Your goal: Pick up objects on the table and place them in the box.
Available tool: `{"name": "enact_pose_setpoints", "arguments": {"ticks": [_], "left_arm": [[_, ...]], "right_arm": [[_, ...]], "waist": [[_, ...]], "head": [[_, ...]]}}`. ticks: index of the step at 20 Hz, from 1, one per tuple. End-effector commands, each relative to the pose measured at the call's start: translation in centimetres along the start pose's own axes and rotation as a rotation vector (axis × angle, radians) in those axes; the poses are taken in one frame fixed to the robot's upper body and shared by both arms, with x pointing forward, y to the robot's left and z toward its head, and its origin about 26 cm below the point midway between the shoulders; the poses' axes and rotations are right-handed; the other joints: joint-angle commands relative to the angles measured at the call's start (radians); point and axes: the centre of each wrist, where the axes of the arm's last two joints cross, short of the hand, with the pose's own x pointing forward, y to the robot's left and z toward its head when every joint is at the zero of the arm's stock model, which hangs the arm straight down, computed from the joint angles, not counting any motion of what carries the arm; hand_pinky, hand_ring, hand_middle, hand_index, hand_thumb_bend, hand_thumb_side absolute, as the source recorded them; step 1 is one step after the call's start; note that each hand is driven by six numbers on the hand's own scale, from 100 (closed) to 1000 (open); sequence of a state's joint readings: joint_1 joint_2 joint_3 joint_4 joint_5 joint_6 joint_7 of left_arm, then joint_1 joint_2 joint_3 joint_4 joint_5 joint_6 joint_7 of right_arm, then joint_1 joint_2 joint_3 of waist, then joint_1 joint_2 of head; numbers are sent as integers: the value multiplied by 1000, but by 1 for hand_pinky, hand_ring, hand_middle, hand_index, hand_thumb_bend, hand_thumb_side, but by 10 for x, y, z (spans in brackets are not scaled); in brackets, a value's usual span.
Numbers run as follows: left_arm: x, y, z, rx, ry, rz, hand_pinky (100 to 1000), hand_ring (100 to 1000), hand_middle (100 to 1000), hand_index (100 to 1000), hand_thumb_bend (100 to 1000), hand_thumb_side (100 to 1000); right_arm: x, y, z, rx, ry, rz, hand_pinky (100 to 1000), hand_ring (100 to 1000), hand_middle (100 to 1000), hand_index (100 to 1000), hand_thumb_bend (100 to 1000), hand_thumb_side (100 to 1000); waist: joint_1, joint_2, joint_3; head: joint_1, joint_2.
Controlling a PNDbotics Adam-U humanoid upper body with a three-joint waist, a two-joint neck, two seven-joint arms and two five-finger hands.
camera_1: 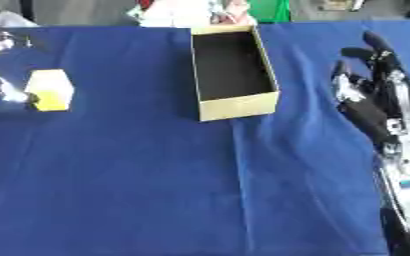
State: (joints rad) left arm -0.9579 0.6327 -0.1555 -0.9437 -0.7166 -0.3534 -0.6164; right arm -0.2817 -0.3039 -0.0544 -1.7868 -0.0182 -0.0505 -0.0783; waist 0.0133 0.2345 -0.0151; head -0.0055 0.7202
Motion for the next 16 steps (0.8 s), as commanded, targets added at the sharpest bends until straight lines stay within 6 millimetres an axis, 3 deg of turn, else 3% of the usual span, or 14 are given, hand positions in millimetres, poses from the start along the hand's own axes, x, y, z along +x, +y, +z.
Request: {"name": "enact_pose_setpoints", "arguments": {"ticks": [1, 16], "left_arm": [[-5, 17, 10, 36, 26, -23, 1000, 1000, 909, 951, 535, 240], [-7, 4, -7, 6, 69, 17, 1000, 1000, 886, 942, 526, 251]], "right_arm": [[5, -3, -5, 8, -22, 19, 774, 1000, 763, 972, 100, 273], [4, -2, -4, 9, -18, 16, 774, 1000, 763, 972, 100, 270]], "waist": [[1, -19, 0], [-1, -18, -10]], "head": [[0, 6], [-2, 10]]}}
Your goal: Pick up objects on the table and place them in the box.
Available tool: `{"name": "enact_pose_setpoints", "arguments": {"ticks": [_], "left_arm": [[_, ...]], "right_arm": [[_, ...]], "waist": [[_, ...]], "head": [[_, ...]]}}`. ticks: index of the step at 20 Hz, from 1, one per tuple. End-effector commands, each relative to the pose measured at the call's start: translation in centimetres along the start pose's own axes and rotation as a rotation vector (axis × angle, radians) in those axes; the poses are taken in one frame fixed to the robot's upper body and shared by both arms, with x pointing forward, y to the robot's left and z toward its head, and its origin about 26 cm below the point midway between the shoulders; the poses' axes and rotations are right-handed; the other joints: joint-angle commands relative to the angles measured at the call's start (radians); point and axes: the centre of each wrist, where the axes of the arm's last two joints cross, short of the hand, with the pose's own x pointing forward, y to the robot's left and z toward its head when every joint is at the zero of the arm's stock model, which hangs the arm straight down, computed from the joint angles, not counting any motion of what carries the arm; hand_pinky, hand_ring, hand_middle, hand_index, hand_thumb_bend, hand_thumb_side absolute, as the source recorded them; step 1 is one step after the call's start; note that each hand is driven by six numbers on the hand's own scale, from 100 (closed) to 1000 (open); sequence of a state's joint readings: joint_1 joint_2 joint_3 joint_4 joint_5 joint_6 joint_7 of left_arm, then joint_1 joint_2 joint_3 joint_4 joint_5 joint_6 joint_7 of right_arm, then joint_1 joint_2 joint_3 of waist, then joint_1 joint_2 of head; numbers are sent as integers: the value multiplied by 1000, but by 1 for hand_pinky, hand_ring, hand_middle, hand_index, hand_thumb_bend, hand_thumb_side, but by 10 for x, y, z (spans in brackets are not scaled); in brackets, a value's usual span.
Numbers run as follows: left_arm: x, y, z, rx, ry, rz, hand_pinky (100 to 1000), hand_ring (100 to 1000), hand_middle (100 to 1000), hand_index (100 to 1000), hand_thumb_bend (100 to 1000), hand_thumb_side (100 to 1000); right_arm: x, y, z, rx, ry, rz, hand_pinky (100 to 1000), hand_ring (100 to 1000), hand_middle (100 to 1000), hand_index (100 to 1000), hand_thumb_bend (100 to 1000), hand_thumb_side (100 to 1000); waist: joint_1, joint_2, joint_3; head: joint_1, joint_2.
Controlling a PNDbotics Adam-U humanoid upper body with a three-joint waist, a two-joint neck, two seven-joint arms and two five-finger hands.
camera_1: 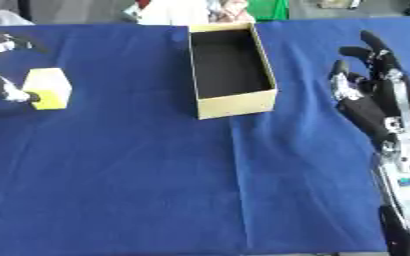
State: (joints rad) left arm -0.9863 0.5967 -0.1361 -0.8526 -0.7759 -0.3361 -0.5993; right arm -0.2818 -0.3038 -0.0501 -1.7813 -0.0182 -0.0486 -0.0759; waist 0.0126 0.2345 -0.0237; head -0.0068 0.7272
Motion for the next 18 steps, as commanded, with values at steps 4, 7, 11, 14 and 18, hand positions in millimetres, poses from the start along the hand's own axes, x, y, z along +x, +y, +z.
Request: {"name": "enact_pose_setpoints", "arguments": {"ticks": [4, 7, 11, 14, 18], "left_arm": [[-2, 8, 0, 18, 26, -14, 997, 1000, 878, 937, 517, 249], [-3, 5, -2, 15, 35, -14, 993, 1000, 868, 931, 507, 241], [-4, 0, -3, 8, 49, -13, 955, 1000, 840, 919, 481, 225], [-5, -2, -3, 10, 56, -14, 912, 1000, 779, 891, 451, 227], [-6, -2, -2, 30, 64, -19, 857, 1000, 655, 822, 380, 228]], "right_arm": [[5, -3, -4, 3, -23, 14, 774, 1000, 763, 972, 100, 269], [5, -3, -4, 3, -24, 14, 774, 1000, 763, 972, 100, 269], [5, -3, -4, 2, -23, 13, 774, 1000, 763, 972, 100, 268], [5, -3, -4, 2, -23, 12, 774, 1000, 763, 972, 100, 268], [5, -3, -4, 2, -22, 12, 774, 1000, 763, 972, 100, 268]], "waist": [[-2, -18, -2], [-3, -17, -1], [-4, -16, -1], [-5, -16, -1], [-5, -16, 0]], "head": [[-1, 3], [-1, 4], [-1, 5], [-2, 5], [-2, 5]]}}
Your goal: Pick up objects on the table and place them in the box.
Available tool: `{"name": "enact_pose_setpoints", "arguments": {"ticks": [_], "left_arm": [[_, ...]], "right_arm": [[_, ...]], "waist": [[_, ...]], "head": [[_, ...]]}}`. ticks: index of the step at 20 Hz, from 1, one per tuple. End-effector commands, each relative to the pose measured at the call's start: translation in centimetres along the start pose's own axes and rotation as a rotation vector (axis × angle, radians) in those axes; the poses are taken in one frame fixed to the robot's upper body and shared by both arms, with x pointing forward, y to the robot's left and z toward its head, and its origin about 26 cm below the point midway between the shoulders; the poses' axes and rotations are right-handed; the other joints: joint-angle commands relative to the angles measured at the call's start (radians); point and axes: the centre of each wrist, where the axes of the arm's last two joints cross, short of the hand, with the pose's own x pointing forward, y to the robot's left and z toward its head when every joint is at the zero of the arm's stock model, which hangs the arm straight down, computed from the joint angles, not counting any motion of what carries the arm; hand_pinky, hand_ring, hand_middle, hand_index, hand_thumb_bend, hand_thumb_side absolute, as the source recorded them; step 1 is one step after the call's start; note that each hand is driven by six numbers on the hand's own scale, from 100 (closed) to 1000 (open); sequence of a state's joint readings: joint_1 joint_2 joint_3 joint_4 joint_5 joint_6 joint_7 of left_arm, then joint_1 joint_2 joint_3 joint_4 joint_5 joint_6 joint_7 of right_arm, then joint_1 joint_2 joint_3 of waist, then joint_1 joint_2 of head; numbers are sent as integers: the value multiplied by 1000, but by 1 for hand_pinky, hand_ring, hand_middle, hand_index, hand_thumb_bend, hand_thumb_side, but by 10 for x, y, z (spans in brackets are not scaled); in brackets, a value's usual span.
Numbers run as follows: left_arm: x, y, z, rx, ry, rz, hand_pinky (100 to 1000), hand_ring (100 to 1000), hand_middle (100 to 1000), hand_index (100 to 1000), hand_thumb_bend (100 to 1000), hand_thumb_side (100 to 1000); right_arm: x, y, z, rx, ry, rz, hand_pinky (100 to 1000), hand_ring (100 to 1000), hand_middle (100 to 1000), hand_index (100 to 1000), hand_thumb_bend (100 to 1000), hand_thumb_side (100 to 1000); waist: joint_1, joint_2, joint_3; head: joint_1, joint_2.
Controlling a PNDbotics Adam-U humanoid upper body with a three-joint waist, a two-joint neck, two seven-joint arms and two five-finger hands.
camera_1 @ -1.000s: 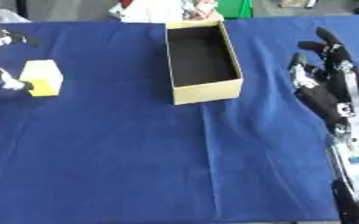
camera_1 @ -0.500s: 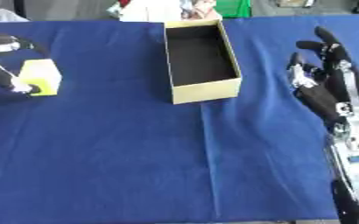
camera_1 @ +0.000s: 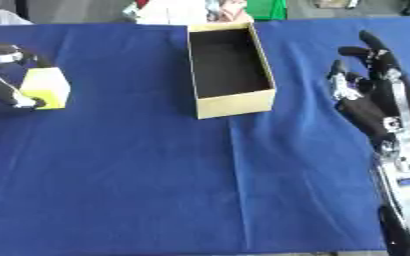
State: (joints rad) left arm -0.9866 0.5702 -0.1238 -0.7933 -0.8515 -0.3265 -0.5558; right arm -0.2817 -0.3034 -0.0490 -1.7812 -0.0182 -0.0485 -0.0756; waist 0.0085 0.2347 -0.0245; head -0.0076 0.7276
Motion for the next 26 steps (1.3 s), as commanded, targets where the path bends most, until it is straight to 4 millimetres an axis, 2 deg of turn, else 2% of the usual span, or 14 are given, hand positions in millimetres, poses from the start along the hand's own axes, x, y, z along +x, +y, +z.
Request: {"name": "enact_pose_setpoints", "arguments": {"ticks": [1, 2, 4, 7, 8, 11, 15, 26], "left_arm": [[-3, 14, 7, 56, 14, -17, 853, 1000, 635, 810, 370, 228], [-2, 15, 7, 66, 15, -17, 839, 992, 584, 781, 333, 226], [-1, 18, 9, 98, 10, -17, 827, 976, 537, 763, 277, 223], [0, 21, 12, 130, -2, -12, 827, 976, 535, 762, 274, 223], [2, 23, 12, 138, -7, -12, 820, 972, 525, 759, 235, 219], [19, 47, 14, 220, -78, -44, 819, 964, 522, 760, 230, 220], [44, 66, 9, 269, -141, -69, 817, 957, 518, 762, 215, 217], [123, 85, -32, 383, -288, -81, 806, 939, 507, 763, 177, 206]], "right_arm": [[5, -3, -4, 1, -23, 12, 774, 1000, 763, 972, 100, 268], [5, -3, -4, 0, -22, 12, 774, 1000, 763, 972, 100, 268], [5, -3, -4, 0, -22, 13, 774, 1000, 763, 972, 100, 268], [5, -3, -4, -1, -22, 13, 774, 1000, 763, 972, 100, 268], [5, -3, -4, 0, -22, 11, 774, 1000, 763, 970, 100, 269], [5, -3, -4, 5, -21, 11, 774, 1000, 763, 970, 100, 269], [4, -1, -3, 14, -18, 10, 774, 1000, 763, 970, 100, 267], [8, 14, -8, 95, -36, -27, 774, 1000, 763, 971, 100, 264]], "waist": [[-1, -16, 0], [0, -16, 0], [0, -16, -1], [1, -16, -1], [1, -16, -1], [4, -20, -1], [5, -23, -7], [6, -23, -66]], "head": [[-2, 5], [-2, 5], [-2, 4], [-2, 4], [-2, 4], [-1, 4], [3, 5], [34, -4]]}}
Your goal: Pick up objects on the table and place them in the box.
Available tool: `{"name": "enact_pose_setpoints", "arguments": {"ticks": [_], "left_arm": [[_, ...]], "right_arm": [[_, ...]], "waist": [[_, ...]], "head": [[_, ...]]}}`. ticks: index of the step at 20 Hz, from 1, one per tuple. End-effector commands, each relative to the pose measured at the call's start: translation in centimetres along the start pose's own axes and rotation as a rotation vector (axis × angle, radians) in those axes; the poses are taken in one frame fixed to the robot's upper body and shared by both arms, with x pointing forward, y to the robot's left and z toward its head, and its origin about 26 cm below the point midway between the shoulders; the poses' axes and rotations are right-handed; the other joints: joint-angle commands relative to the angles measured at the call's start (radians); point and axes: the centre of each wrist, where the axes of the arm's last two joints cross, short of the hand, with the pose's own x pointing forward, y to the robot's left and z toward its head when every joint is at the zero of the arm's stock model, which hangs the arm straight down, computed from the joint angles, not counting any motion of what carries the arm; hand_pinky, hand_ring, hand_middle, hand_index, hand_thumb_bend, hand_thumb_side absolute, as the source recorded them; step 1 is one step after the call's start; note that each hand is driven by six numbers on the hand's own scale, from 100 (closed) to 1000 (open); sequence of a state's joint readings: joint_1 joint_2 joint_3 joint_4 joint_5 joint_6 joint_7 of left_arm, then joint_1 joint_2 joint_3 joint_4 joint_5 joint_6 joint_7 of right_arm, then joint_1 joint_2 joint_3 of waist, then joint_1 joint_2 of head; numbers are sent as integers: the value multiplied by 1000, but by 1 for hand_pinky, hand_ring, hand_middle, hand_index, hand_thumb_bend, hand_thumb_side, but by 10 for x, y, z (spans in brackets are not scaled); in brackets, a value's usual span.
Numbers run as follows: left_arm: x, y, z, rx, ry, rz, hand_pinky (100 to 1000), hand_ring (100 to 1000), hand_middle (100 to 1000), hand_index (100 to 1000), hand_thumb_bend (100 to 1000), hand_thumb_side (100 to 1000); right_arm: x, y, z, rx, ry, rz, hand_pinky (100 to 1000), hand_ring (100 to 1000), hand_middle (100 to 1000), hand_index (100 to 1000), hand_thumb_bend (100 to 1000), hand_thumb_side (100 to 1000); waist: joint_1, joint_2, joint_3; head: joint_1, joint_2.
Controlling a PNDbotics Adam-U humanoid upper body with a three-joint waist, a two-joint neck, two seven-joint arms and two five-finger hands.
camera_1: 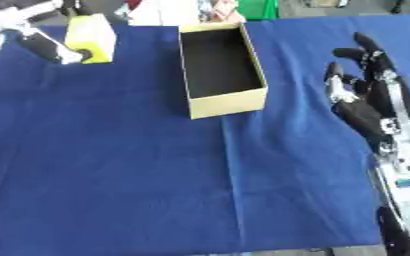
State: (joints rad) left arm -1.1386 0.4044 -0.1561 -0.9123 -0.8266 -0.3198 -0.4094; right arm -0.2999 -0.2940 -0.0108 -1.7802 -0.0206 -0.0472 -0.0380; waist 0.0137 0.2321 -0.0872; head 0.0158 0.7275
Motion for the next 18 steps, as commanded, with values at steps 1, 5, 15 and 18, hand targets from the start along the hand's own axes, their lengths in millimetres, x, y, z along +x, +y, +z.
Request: {"name": "enact_pose_setpoints", "arguments": {"ticks": [1, 5, 15, 18], "left_arm": [[18, 15, -14, 71, -36, -26, 805, 936, 508, 764, 168, 205], [42, 15, -32, 120, -77, -46, 807, 924, 514, 764, 163, 204], [78, -8, -58, 156, -131, -47, 808, 945, 590, 799, 158, 208], [83, -20, -61, 143, -147, -47, 810, 964, 641, 825, 205, 217]], "right_arm": [[6, 2, -5, 30, -24, -7, 774, 1000, 763, 971, 100, 263], [8, 8, -7, 65, -33, -20, 775, 1000, 764, 971, 100, 260], [17, 21, -16, 129, -74, -49, 775, 1000, 764, 972, 100, 257], [17, 21, -17, 131, -77, -49, 775, 1000, 764, 972, 100, 257]], "waist": [[1, -19, -11], [3, -11, -42], [4, 14, -102], [7, 19, -106]], "head": [[14, -6], [31, -18], [62, -43], [60, -45]]}}
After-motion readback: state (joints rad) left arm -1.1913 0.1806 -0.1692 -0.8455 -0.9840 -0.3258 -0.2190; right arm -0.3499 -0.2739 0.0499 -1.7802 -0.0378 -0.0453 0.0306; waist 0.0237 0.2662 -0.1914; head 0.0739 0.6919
